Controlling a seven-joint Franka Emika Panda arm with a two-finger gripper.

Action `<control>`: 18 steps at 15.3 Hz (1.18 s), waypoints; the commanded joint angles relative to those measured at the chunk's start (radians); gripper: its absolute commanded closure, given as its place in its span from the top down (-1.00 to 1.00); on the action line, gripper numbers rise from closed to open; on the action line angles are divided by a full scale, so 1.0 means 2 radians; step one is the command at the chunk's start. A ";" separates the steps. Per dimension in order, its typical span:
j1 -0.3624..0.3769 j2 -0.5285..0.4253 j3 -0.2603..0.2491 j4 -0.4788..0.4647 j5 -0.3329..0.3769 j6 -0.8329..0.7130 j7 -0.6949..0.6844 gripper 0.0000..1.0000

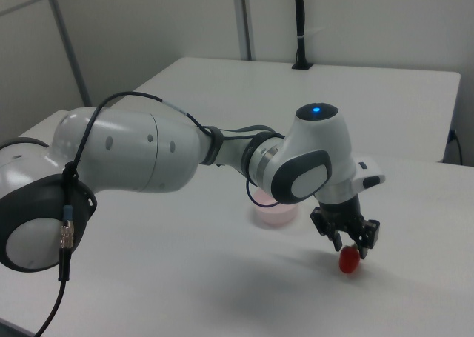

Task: Pick up strawberry from bowl

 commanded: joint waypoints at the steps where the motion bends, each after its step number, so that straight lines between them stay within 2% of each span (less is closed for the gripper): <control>1: 0.007 -0.014 0.000 -0.012 -0.002 0.009 -0.003 0.62; 3: 0.008 -0.032 0.004 -0.013 -0.001 0.005 0.000 0.79; 7: 0.055 -0.084 0.004 -0.017 -0.001 -0.061 0.042 0.79; 9: 0.088 -0.118 0.004 -0.017 -0.001 -0.121 0.065 0.86; 10: 0.106 -0.135 0.004 -0.017 -0.001 -0.151 0.078 1.00; 15: 0.207 -0.191 0.004 -0.018 0.000 -0.262 0.124 1.00; 18: 0.253 -0.216 0.002 -0.021 -0.001 -0.307 0.197 1.00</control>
